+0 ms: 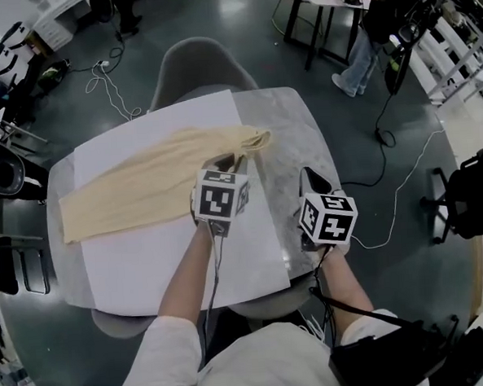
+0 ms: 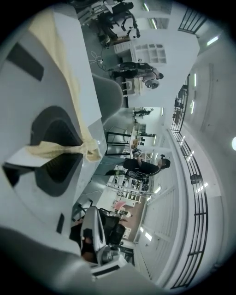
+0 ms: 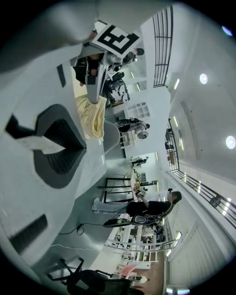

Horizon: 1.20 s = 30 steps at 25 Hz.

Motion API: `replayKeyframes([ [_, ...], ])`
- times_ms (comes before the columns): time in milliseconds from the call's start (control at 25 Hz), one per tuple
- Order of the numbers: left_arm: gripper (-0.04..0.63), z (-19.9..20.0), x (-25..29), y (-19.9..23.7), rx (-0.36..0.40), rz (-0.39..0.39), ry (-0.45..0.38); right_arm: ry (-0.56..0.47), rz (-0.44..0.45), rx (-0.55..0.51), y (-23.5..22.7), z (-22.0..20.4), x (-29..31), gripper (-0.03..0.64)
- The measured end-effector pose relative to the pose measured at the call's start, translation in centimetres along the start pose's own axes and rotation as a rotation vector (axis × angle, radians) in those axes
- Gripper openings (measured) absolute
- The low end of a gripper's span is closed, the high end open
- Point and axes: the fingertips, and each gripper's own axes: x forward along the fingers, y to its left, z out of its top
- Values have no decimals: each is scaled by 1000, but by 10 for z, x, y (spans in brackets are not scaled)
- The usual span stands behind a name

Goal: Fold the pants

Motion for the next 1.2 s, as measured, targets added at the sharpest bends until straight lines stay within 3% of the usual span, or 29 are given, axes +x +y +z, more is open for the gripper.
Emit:
replayKeyframes([
  [320,45,-3,-102,81,-67,72,-68,-20,59,-131,106,37,-35,-8],
  [640,45,-15,-189,130,-97,123,-137,-76,83,-176,191,55,-68,-8],
  [920,46,-37,-255,183,-134,208,-154,-72,195,-218,280,49,-64,-8],
  [1200,46,-66,-311,242,-219,314,-163,-43,315,-265,359,46,-49,-8],
])
